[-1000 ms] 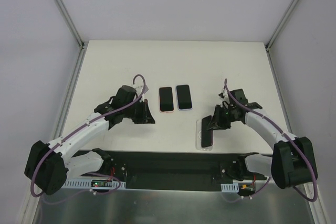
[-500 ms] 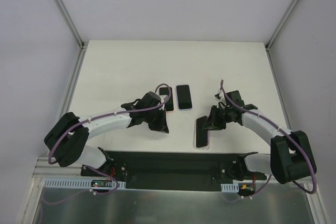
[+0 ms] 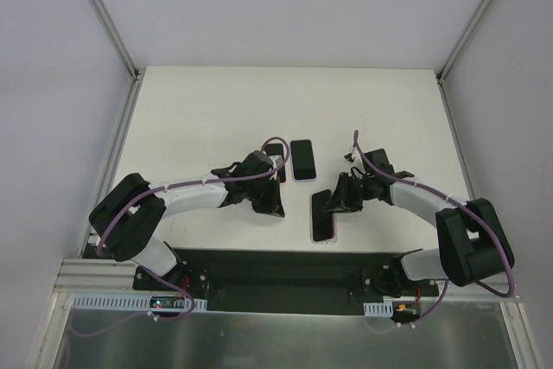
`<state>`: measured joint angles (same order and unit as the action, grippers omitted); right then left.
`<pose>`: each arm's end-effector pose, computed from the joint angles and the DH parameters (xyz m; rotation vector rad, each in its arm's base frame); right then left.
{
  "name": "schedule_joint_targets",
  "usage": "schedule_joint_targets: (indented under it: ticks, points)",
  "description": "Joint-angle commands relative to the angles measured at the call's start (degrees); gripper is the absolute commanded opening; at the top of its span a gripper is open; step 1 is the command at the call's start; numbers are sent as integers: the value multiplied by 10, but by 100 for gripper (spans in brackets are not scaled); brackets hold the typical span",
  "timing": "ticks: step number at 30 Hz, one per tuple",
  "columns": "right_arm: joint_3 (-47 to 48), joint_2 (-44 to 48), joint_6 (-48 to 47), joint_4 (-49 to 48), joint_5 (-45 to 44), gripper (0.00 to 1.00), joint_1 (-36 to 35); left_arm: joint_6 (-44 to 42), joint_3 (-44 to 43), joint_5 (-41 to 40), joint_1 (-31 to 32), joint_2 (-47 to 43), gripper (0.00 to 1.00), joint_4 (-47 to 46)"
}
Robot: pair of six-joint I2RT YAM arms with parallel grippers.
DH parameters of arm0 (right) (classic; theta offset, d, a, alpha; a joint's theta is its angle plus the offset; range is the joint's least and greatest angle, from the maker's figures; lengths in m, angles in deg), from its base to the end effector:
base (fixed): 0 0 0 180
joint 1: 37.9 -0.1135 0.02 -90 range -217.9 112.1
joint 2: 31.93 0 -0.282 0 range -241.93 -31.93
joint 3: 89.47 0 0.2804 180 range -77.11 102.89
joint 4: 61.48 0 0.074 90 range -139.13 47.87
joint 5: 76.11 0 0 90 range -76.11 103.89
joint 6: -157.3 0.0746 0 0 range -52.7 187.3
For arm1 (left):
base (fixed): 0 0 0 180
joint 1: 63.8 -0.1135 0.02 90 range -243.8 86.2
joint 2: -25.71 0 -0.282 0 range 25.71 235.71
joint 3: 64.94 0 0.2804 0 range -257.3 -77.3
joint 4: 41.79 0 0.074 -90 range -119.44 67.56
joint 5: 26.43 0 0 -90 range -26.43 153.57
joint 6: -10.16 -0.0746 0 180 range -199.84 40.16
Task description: Put the phone into the phone case
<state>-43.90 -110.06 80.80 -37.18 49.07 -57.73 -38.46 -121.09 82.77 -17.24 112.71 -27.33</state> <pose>0.2414 0.1327 0.1255 -0.3863 2.5681 1.0059 0.2212 -0.2692 0.1486 0.2982 2.5908 -1.0591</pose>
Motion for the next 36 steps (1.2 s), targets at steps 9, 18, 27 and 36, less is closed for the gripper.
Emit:
schedule_joint_targets:
  ticks: [9, 18, 27, 36]
  points:
    - [-10, -54, 12, -40, -25, 3, -26, 28, -38, -7, 19, 72, 0, -43]
    - [-4, -58, 19, -38, -38, 19, -28, 36, -57, 7, 31, 118, 0, -55]
    - [46, 2, -20, 89, -130, 34, -28, 39, -54, 4, 38, 115, 0, -58]
    - [77, 55, -49, 192, -205, 49, -28, 41, -60, 7, 40, 107, 0, -58]
